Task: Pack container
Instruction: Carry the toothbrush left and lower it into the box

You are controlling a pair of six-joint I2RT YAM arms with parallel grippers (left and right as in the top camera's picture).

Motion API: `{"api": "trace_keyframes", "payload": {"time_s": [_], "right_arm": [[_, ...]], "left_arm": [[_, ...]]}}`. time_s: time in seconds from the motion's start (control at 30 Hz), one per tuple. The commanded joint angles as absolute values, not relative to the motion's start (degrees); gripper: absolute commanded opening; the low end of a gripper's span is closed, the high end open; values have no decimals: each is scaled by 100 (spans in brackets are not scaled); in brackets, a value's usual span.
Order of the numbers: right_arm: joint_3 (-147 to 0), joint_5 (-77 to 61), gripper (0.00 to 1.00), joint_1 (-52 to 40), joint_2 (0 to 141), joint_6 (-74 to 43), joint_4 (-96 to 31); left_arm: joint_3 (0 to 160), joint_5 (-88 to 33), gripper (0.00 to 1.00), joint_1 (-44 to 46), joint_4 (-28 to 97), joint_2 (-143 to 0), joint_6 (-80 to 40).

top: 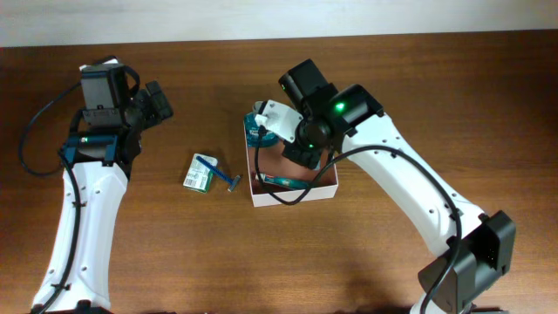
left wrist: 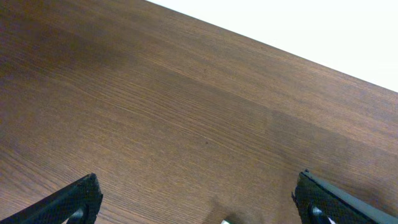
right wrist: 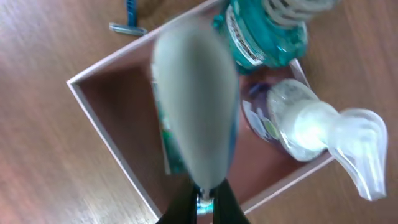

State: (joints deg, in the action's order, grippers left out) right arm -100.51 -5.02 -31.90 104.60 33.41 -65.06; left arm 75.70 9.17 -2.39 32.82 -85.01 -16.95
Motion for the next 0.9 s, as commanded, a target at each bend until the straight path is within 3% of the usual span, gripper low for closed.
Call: {"api": "trace_keyframes", "payload": {"time_s": [0.0,0.3,0.43,0.63,0.87], "right_arm": [[-10143,-294,5,-3105,10608,3433,-6482],[-10143,-292,14,-3013,10884,3428,-6486],[-10143,-294,40,-2954,10947,3354,-6488],[-10143,-451,40,-2742,10943,2904,-6464],[-10143,-1785,40,-2220,10722,2797,-6403]], "left_arm": [[7642,897,99,-268,3269,-8495,-1686],[7642,897,99,-268,3269,-8495,-1686],[7642,897,100,-268,3269,-8495,-1686],[7642,897,99,-268,3269,-8495,-1686],[7642,897,99,-268,3269,-8495,-1686]]}}
